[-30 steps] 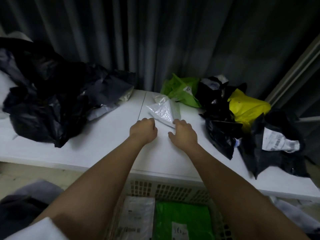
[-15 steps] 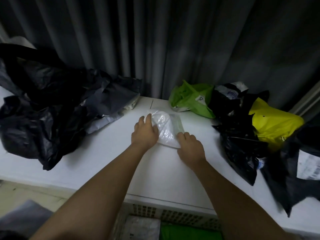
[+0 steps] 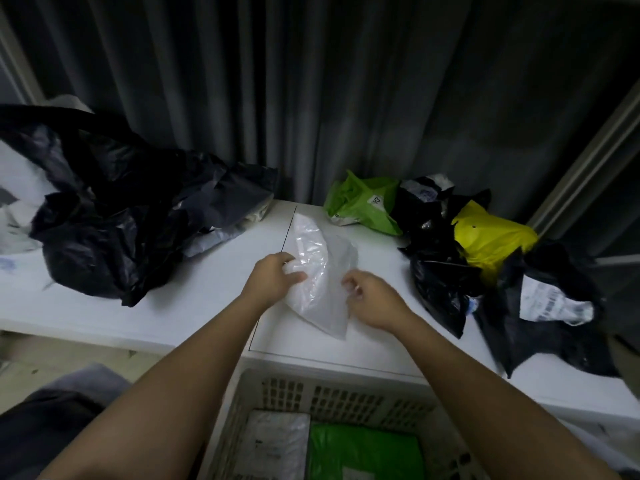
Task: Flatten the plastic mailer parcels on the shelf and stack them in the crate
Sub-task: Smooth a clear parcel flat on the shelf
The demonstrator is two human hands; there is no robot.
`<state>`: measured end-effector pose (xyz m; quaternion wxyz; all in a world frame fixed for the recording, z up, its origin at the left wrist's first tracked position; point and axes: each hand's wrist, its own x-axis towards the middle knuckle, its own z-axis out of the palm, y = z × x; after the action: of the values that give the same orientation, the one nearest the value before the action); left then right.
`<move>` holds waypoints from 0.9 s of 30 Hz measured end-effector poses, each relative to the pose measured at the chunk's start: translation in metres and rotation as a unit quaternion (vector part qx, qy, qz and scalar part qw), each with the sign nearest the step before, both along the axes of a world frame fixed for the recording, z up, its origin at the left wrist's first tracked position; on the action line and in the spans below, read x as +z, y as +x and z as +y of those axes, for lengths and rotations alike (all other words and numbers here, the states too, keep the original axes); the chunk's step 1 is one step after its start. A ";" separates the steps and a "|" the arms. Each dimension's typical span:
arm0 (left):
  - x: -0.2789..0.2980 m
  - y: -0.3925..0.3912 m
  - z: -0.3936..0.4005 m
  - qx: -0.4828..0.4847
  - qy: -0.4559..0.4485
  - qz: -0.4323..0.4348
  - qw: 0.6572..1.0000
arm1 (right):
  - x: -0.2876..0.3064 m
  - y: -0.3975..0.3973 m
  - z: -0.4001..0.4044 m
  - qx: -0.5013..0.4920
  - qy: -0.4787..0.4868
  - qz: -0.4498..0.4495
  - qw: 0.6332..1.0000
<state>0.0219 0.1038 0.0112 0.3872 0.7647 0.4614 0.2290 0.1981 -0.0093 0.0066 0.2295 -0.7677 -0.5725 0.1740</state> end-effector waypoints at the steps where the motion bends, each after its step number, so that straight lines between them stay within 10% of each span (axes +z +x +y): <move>1: 0.010 -0.001 -0.003 -0.004 0.028 0.009 1.000 | 0.012 -0.002 0.002 -0.024 0.063 -0.021 0.998; 5: 0.049 -0.002 -0.010 -0.067 0.245 0.110 0.961 | 0.074 -0.014 0.007 -0.022 0.216 -0.091 0.972; 9: 0.070 -0.006 -0.018 -0.129 0.428 0.159 0.880 | 0.107 -0.016 0.010 0.056 0.093 -0.351 0.930; 13: 0.074 -0.013 -0.028 -0.128 0.515 0.238 0.813 | 0.096 -0.014 0.002 0.054 0.070 -0.400 0.912; 18: 0.057 -0.022 -0.036 -0.126 0.549 0.291 0.773 | 0.061 -0.018 -0.015 0.054 0.114 -0.391 0.912; 27: -0.017 -0.035 -0.051 -0.162 0.394 0.397 0.813 | -0.034 -0.020 -0.056 0.071 0.023 -0.357 0.931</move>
<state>-0.0131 0.0527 -0.0054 -0.1318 0.9400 0.3145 0.0017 0.1784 -0.0658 -0.0277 0.0146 -0.7307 -0.6737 -0.1089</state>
